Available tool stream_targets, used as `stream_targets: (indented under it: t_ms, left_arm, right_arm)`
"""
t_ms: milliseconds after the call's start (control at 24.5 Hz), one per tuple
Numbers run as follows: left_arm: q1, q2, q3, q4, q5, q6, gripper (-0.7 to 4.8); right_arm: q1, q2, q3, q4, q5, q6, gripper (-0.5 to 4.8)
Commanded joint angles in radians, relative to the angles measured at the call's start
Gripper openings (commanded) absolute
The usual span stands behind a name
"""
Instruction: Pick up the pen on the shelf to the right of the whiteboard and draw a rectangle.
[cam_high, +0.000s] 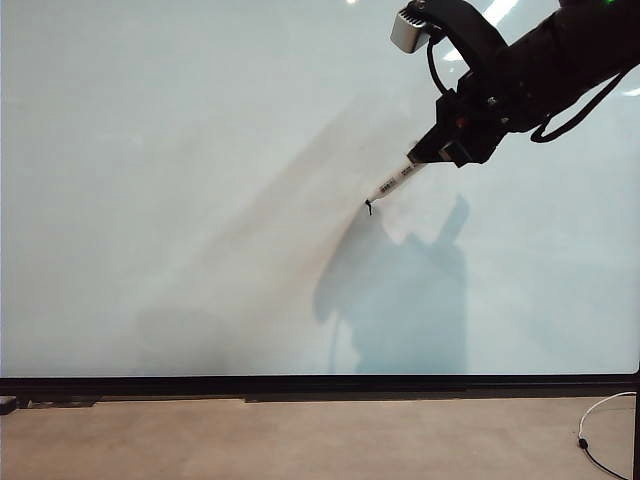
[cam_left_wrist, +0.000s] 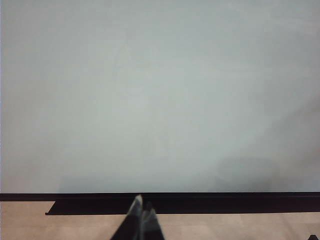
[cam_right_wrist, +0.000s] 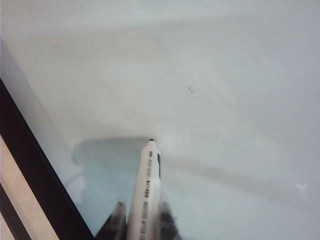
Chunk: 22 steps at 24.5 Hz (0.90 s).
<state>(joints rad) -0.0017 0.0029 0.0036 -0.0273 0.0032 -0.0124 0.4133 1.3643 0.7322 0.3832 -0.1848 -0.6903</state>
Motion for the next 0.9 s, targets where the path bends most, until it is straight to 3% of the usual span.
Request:
stream_targets:
  t_ms: [41,896]
  left_arm:
    - [0.0,0.0,0.003,0.006,0.0,0.005,-0.05]
    - [0.0,0.0,0.003,0.006,0.0,0.005,-0.04]
  right_arm:
    - [-0.002,-0.007,0.009,0.04,0.026,-0.008,-0.05]
    - [-0.002,-0.05,0.007,0.015,0.026,-0.018,-0.05]
